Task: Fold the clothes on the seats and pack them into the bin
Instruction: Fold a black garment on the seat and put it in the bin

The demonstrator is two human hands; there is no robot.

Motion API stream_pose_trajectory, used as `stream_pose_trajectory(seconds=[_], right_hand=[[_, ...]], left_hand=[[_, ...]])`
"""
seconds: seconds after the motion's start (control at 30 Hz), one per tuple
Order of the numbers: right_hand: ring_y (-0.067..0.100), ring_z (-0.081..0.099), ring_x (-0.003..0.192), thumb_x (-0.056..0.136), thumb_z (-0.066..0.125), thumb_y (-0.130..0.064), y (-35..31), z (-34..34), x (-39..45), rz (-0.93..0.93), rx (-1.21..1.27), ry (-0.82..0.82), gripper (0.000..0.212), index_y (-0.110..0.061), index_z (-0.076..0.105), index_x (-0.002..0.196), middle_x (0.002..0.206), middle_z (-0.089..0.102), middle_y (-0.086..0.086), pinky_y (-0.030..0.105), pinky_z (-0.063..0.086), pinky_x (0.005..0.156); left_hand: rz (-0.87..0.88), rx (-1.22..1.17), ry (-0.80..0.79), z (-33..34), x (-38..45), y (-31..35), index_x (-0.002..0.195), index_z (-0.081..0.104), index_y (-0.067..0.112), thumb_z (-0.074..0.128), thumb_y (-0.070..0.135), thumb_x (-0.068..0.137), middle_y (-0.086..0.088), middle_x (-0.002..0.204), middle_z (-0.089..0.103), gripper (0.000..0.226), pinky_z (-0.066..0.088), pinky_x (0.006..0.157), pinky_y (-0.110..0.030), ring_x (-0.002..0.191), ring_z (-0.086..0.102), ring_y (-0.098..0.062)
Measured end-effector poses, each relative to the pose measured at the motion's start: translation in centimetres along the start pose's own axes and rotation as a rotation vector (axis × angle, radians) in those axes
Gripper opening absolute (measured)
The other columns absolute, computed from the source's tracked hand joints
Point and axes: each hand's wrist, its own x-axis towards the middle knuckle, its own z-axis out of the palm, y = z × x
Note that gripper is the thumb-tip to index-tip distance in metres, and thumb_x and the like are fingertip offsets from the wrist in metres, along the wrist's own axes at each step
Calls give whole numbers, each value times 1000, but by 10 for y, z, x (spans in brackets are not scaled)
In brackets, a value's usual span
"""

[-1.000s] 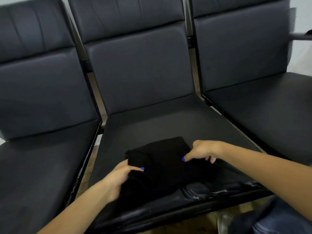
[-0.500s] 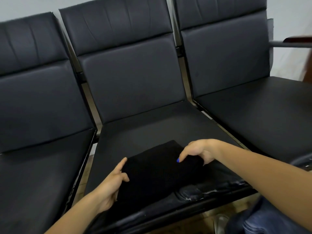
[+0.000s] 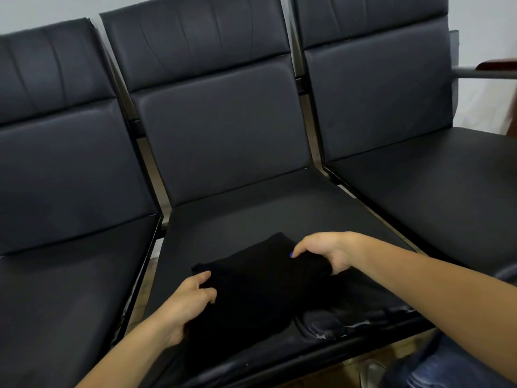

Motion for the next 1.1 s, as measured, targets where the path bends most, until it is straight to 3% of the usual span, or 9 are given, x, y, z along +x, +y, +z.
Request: stream_pose_trajectory(seconds=[0.27, 0.37, 0.5, 0.63, 0.73, 0.8, 0.87, 0.93, 1.1], right_hand=[[15, 69, 65, 93, 56, -12, -21, -42, -74, -350, 196, -27, 10, -14, 65, 97, 81, 73, 4, 25, 58, 56], [11, 69, 61, 91, 58, -15, 2, -82, -117, -417, 241, 103, 15, -18, 66, 103, 82, 74, 2, 22, 56, 52], [14, 69, 63, 91, 57, -18, 56, -139, -176, -435, 363, 326, 13, -15, 66, 100, 84, 74, 5, 28, 57, 64], [18, 69, 68, 92, 57, -21, 131, -181, -238, -362, 451, 560, 15, -14, 65, 103, 84, 73, 8, 30, 58, 60], [18, 70, 70, 92, 57, -24, 190, -199, -276, -277, 521, 691, 20, -12, 64, 107, 88, 73, 9, 28, 58, 56], [17, 70, 65, 93, 56, -25, 225, -208, -295, -229, 558, 729, 20, -12, 65, 104, 83, 74, 8, 25, 56, 50], [16, 69, 60, 93, 55, -25, 253, -216, -310, -187, 590, 762, 18, -11, 65, 97, 74, 73, 7, 24, 55, 46], [17, 70, 60, 92, 56, -27, 278, -226, -317, -140, 588, 781, 20, -10, 65, 96, 74, 74, 7, 23, 54, 47], [25, 67, 93, 96, 54, -25, 339, -256, -297, -24, 362, 874, 20, -10, 64, 104, 102, 70, 11, 36, 56, 77]], left_hand=[[167, -155, -68, 10, -22, 48, 141, 43, 29, 42, -4, 81, -3, 112, 62, 69, 51, 78, -36, 101, 62, -27], [257, -207, -171, 35, -35, 75, 137, 48, 34, 51, -3, 83, -2, 106, 71, 66, 54, 74, -34, 95, 68, -25], [410, -183, -397, 99, -55, 114, 142, 40, 31, 59, -8, 83, 16, 94, 72, 73, 55, 55, -23, 81, 71, -4], [543, -63, -584, 182, -86, 144, 148, 30, 29, 60, -10, 83, 25, 80, 71, 82, 56, 69, -31, 76, 69, 0], [568, 10, -692, 238, -104, 158, 150, 26, 30, 61, -9, 84, 19, 94, 65, 85, 50, 93, -45, 86, 70, -10], [575, 108, -765, 273, -115, 159, 151, 20, 32, 63, -5, 85, 18, 100, 56, 87, 49, 94, -53, 94, 68, -17], [610, 220, -835, 306, -127, 156, 152, 14, 32, 65, 0, 86, 17, 110, 54, 90, 50, 95, -49, 101, 64, -18], [616, 277, -895, 338, -138, 148, 152, 7, 29, 65, 1, 86, 9, 138, 47, 93, 47, 100, -44, 119, 55, -19], [390, 274, -1017, 406, -152, 100, 151, -7, 31, 62, 1, 88, 5, 154, 26, 98, 53, 91, -40, 129, 43, -19]])
